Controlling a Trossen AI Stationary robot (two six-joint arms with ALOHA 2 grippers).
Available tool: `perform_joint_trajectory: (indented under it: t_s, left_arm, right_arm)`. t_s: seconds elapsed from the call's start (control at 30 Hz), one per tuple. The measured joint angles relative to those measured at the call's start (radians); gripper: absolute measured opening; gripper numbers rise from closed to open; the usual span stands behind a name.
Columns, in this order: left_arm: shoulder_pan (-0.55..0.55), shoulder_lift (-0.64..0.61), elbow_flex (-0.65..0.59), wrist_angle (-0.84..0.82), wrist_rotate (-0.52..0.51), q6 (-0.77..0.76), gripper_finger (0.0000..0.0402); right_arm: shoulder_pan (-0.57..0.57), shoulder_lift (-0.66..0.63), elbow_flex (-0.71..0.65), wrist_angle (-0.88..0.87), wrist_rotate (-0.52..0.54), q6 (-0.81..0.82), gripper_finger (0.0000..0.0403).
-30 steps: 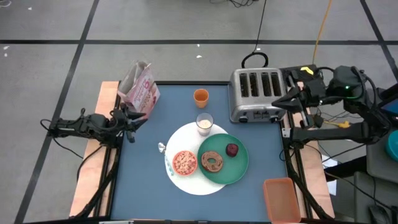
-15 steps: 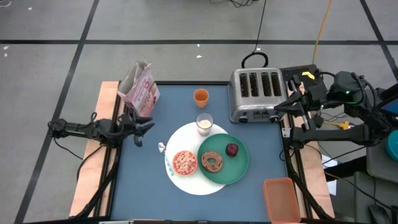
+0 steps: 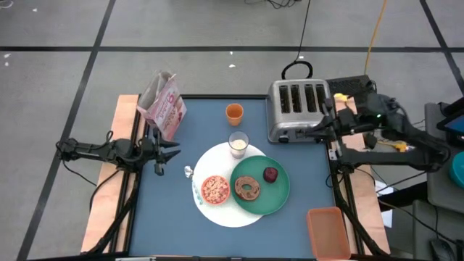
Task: Arrange a breakfast setting
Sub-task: Return to Home Position
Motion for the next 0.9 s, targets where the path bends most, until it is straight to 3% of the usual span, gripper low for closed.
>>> perform_joint_trajectory:
  t_s: [0.33,0.57,0.9]
  left_arm:
    - [0.000,0.001,0.000,-0.002,0.000,0.052,0.0136]
    - [0.000,0.001,0.000,-0.003,0.000,0.069,0.0136]
    - [0.000,0.002,0.000,-0.003,0.000,0.015,0.0136]
  right_arm:
    - [0.000,-0.200,-0.357,0.288,-0.001,0.067,0.0004]
    - [0.000,-0.344,-0.548,0.399,0.011,0.094,0.0004]
    - [0.000,-0.550,-0.723,0.411,0.191,0.086,0.0004]
